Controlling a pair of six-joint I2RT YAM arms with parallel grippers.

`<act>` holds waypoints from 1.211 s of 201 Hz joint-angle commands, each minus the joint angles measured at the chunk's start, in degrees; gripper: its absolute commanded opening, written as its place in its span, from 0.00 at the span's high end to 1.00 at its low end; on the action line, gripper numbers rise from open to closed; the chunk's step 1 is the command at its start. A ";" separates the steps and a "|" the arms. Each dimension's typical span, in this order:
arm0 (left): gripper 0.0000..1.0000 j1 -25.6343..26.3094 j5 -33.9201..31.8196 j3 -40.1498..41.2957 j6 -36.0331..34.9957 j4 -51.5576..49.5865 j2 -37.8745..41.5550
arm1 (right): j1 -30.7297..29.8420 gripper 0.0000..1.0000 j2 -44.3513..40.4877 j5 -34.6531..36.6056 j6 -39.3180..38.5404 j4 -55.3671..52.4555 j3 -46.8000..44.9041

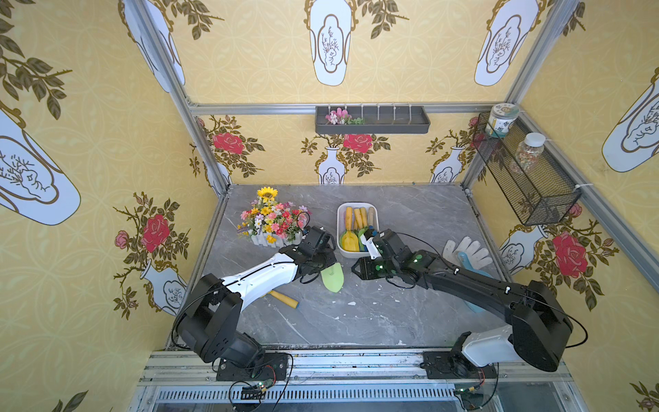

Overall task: Put the shovel into the storage box
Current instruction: Place the shovel in the storage box.

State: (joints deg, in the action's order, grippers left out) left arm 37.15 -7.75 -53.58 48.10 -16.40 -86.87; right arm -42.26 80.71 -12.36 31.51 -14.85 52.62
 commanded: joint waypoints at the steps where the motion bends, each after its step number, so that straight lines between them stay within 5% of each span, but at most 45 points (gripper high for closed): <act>1: 0.86 0.46 0.60 -2.01 -1.46 0.41 -1.55 | 0.89 0.53 -1.47 0.27 0.85 0.53 -0.91; 112: 0.86 1.45 1.07 -16.19 -5.70 -2.44 -11.59 | 7.19 0.53 -7.46 0.69 1.30 -2.70 -4.63; 243: 0.86 1.27 -0.13 -43.00 -13.92 -10.10 -28.47 | 14.17 0.53 -13.53 -0.58 1.30 -5.71 -7.62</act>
State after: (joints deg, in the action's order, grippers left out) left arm 38.52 -7.31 -92.40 37.12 -24.32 -112.31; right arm -28.67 67.85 -12.47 32.77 -19.81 45.52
